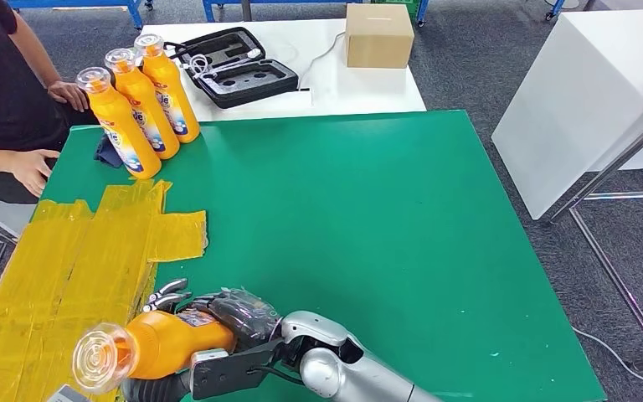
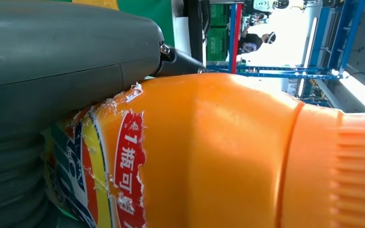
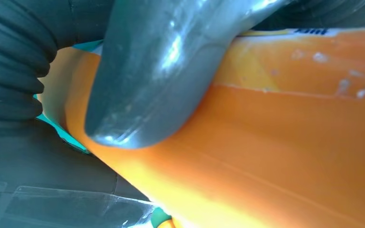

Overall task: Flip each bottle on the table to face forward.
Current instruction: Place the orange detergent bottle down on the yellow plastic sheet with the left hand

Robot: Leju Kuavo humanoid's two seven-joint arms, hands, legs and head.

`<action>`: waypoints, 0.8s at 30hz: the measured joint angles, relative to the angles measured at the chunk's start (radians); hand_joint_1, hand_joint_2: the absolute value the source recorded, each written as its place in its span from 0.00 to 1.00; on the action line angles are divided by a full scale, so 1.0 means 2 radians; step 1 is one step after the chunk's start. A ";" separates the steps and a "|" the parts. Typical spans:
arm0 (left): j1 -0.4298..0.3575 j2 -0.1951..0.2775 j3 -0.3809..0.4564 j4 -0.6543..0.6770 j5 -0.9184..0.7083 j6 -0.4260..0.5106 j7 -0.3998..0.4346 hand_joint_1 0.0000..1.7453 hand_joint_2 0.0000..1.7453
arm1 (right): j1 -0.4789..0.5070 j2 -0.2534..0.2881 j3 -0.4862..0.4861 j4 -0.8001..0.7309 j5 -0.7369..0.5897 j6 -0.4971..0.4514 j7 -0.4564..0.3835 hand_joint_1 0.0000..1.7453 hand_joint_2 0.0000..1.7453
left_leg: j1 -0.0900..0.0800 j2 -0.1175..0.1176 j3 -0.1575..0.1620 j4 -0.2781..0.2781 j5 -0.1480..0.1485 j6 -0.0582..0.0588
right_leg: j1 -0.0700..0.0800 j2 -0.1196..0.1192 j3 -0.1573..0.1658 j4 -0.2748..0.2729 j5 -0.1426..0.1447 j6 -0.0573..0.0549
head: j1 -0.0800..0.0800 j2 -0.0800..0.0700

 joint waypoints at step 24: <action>-0.003 -0.003 0.008 -0.005 0.005 -0.003 0.000 1.00 1.00 | 0.020 -0.001 -0.010 -0.005 0.000 -0.029 0.003 0.00 0.50 | 0.000 0.000 0.000 0.000 0.000 0.000 | 0.000 0.000 0.000 0.000 0.000 0.000 | 0.000 0.000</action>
